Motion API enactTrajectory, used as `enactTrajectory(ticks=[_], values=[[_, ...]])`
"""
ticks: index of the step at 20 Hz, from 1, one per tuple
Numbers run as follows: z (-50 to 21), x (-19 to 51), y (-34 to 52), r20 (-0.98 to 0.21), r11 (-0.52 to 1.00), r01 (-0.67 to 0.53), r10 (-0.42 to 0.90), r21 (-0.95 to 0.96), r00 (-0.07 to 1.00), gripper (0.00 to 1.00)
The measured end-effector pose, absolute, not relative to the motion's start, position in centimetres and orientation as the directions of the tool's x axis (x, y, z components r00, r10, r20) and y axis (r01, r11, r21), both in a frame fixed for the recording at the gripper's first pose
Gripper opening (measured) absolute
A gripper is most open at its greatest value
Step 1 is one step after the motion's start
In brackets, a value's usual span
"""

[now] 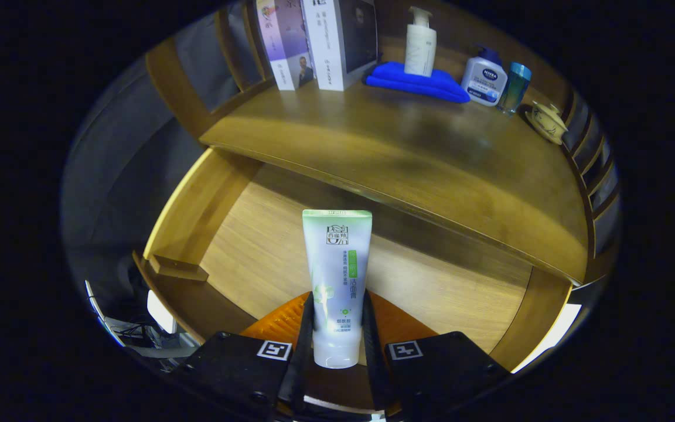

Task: Pull open the drawer, take out the items inside it, and place them on the countertop above the cabinet.

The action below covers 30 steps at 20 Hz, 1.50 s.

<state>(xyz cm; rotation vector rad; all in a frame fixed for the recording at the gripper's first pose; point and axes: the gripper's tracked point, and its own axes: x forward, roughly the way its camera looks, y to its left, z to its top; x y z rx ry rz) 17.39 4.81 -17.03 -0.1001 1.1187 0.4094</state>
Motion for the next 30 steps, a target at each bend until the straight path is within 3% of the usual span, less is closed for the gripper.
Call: enactTrajectory(ticks=[10,21,25,30], values=[[-10.6,16.6,2.7,-0.802,0.915,-0.356,0.352,0.188,0.482,0.46],[-6.8,28.9,-2.4,-0.753,0.963,-0.078,0.252,0.259,0.608,0.45],[-7.7,32.5,-3.1,-0.764,0.937,0.067,0.236,0.343,0.600,0.45],[-9.9,34.7,-2.7,-0.793,0.939,0.133,0.187,0.318,0.580,0.45]])
